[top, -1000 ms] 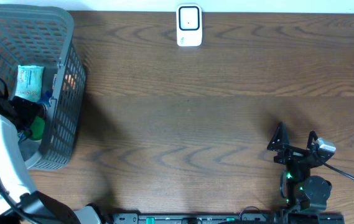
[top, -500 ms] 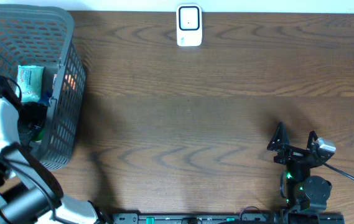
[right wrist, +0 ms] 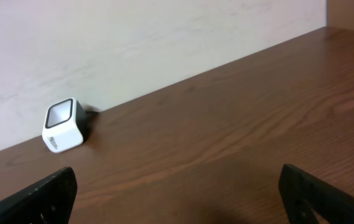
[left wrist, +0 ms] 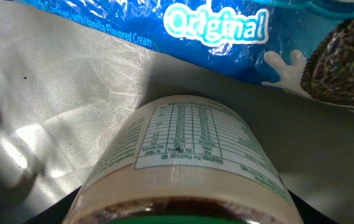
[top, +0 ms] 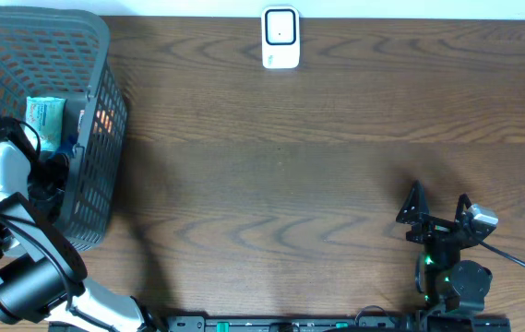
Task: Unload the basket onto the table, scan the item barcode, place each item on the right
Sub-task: 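Carry the jar with the left gripper and set it on the table centre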
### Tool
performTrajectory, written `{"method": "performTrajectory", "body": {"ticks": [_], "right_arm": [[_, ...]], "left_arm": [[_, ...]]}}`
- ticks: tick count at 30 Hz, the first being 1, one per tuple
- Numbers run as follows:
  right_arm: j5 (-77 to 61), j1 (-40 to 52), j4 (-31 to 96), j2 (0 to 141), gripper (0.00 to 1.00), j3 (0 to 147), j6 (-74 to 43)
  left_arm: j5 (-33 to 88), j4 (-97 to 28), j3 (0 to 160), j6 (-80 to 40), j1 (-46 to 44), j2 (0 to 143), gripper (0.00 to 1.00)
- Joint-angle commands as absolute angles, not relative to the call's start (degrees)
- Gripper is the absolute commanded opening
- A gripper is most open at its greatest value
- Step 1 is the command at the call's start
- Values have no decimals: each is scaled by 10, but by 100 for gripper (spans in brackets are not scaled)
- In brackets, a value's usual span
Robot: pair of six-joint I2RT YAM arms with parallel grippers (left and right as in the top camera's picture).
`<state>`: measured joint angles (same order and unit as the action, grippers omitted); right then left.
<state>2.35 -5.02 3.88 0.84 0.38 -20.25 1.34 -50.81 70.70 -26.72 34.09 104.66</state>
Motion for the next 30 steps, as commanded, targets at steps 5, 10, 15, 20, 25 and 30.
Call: {"method": "performTrajectory", "body": {"ticks": [5, 10, 15, 20, 25, 30], "right_arm": [[27, -54, 41, 5, 99, 3, -206], [27, -54, 41, 5, 99, 3, -206], [27, -54, 41, 5, 99, 3, -206], [27, -54, 41, 5, 99, 3, -206], [27, -54, 41, 5, 99, 3, -206], [27, -54, 41, 5, 99, 3, -206]], "left_arm": [[9, -558, 760, -255, 344, 994, 61], [9, -626, 867, -255, 344, 905, 61], [62, -665, 959, -253, 331, 794, 61], [170, -614, 966, -276, 246, 698, 61], [169, -588, 959, -284, 38, 696, 62], [95, -575, 942, -286, -162, 777, 62]]}}
